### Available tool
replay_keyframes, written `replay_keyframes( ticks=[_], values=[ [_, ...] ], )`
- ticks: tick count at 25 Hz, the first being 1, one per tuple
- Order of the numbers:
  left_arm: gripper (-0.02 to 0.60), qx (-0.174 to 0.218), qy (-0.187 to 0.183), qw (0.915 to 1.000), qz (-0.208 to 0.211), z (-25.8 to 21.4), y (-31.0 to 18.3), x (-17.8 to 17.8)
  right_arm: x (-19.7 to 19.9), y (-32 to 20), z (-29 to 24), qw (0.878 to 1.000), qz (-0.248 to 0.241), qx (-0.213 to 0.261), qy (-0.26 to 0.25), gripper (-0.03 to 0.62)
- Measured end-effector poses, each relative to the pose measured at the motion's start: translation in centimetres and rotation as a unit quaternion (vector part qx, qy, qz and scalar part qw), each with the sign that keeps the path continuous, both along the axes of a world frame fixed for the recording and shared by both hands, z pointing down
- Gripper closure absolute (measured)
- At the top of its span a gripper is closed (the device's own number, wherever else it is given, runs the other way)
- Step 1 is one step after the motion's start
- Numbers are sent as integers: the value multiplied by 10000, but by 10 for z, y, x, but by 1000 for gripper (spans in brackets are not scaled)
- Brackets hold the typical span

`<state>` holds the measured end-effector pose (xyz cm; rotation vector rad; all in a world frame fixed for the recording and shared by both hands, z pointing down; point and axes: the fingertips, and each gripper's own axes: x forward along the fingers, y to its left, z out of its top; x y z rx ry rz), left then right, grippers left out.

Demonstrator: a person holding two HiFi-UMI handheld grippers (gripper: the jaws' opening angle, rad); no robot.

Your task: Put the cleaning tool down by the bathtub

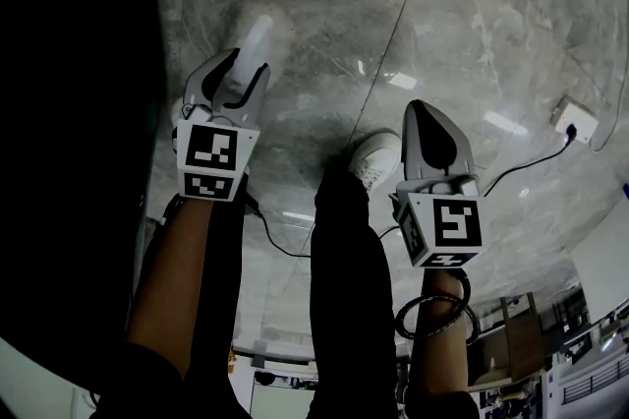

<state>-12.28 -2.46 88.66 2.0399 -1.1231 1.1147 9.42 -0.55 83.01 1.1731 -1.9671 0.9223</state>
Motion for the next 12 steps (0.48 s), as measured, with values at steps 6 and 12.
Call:
replay_keyframes(
  ticks=[6,12],
  values=[
    [413,134,39,9999,-55,-45,-11,3,-5,-12,-41,9998,58,179,-29,580],
    [434,355,89,9993,-67,-97,-25,3,-16,-19,-84,9995,82,304,-66,580]
  ],
)
